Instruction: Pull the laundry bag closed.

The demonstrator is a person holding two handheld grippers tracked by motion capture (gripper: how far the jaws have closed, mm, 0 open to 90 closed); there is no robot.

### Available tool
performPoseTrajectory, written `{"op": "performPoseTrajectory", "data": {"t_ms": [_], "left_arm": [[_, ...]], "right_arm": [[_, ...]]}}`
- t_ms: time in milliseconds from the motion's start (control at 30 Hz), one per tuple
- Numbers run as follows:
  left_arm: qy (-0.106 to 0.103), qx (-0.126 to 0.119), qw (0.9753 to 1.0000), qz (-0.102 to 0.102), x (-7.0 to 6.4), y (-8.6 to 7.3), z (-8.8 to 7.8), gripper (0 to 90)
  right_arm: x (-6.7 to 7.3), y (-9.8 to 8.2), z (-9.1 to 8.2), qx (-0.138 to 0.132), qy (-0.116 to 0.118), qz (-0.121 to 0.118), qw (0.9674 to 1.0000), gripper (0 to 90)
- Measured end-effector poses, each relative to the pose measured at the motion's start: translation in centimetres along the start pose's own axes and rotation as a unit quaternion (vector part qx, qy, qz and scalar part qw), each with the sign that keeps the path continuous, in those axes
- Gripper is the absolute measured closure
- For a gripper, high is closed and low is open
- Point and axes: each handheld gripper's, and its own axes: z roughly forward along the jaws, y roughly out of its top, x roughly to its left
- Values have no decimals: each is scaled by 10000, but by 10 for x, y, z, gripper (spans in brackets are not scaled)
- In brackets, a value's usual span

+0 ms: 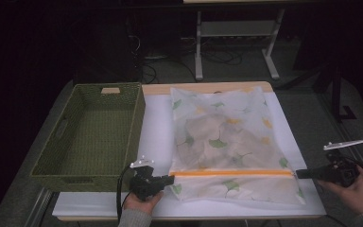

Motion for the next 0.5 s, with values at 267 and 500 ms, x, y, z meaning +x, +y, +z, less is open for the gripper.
{"op": "performPoseTrajectory", "data": {"t_ms": [267, 500], "left_arm": [[-21, -30, 10000, -82, 2, -5, 1, 856], [-65, -115, 9999, -99, 2, -4, -2, 844]], "right_arm": [[-2, 0, 4, -16, 5, 26, 10000, 897], [2, 2, 6, -94, 160, -20, 9998, 883]]}}
